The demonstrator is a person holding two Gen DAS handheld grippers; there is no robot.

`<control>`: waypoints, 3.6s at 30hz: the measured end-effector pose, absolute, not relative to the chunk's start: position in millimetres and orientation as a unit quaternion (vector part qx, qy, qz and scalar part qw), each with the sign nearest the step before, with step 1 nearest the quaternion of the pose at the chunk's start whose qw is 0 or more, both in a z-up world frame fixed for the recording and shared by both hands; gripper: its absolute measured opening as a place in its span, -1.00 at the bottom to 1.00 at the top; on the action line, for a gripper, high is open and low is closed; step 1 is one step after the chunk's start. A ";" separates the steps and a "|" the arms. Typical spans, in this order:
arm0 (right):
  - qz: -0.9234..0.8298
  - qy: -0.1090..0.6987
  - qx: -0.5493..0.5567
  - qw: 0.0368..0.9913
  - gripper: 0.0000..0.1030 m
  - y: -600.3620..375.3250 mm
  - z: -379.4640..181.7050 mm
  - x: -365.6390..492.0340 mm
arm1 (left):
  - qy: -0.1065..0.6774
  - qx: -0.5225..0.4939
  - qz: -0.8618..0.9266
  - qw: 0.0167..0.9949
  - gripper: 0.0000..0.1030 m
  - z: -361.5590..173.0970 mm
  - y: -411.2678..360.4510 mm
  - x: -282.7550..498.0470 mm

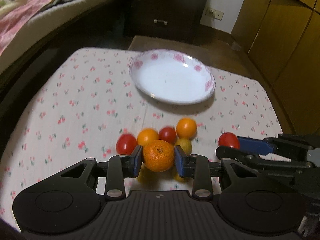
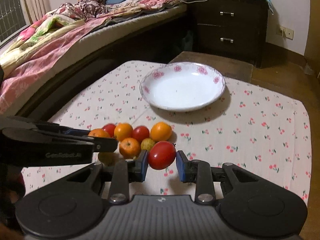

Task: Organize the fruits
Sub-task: 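Lift the orange and tomato and carry both over the white bowl, then open the left tool over the bowl while the right tool releases the tomato, then move both open tools back to the fruit cluster, then grasp a small brown pear with the left tool while the right tool grasps another pear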

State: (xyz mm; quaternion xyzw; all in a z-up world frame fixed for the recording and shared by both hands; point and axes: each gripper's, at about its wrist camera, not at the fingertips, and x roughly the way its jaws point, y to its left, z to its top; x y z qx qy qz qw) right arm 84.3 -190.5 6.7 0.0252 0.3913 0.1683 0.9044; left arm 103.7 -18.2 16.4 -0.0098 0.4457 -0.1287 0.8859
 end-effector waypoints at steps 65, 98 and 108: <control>0.153 0.380 0.046 0.911 -0.24 -197.9 15.6 178.4 | 0.433 -0.043 -0.113 0.893 0.21 27.5 -9.0 204.2; 0.242 0.448 -0.005 0.861 -0.12 -144.6 -17.5 102.3 | 0.485 -0.057 -0.123 0.864 0.31 8.3 31.4 120.0; 0.236 0.446 -0.035 0.863 -0.21 -137.4 -28.3 102.0 | 0.496 -0.046 -0.146 0.855 0.32 1.0 19.5 113.3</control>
